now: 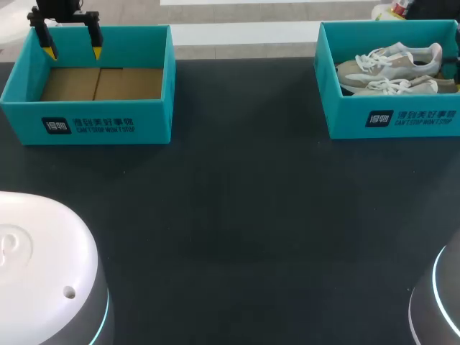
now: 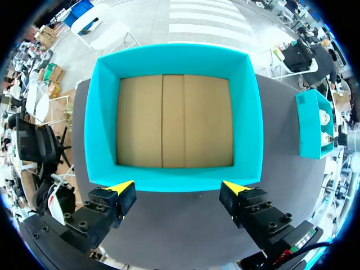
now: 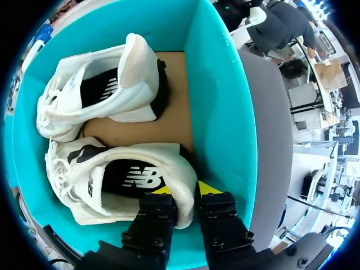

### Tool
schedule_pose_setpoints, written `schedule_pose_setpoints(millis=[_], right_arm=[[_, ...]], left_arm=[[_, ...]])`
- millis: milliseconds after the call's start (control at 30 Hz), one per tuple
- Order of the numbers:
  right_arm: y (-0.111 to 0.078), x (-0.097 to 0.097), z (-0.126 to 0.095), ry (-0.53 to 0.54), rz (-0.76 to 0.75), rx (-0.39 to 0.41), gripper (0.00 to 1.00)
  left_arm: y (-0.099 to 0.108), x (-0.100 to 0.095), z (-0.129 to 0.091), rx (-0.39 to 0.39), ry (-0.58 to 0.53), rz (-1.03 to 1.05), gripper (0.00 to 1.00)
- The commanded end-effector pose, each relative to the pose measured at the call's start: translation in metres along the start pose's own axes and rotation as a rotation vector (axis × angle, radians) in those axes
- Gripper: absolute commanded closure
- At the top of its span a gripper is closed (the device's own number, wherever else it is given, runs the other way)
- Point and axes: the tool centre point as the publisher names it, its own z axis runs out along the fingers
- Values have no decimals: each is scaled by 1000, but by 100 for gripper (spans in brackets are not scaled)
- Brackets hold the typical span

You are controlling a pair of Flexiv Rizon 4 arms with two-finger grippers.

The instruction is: Take the shoe out of the shoebox, open the shoe tongue, remove and reinsert the insole, then place the shoe into the shoebox

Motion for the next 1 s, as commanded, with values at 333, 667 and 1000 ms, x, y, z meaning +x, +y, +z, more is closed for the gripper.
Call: schedule_pose_setpoints(millis=[333, 667, 1000], right_arm=[[-1, -5, -39, -42, 28, 12, 100], [-4, -11, -125, -59, 67, 5, 100], [-12, 7, -191, -78, 87, 22, 100]], left_arm=[[0, 0, 0, 0, 0, 0, 0], [0, 0, 0, 0, 0, 0, 0], [0, 0, 0, 0, 0, 0, 0]])
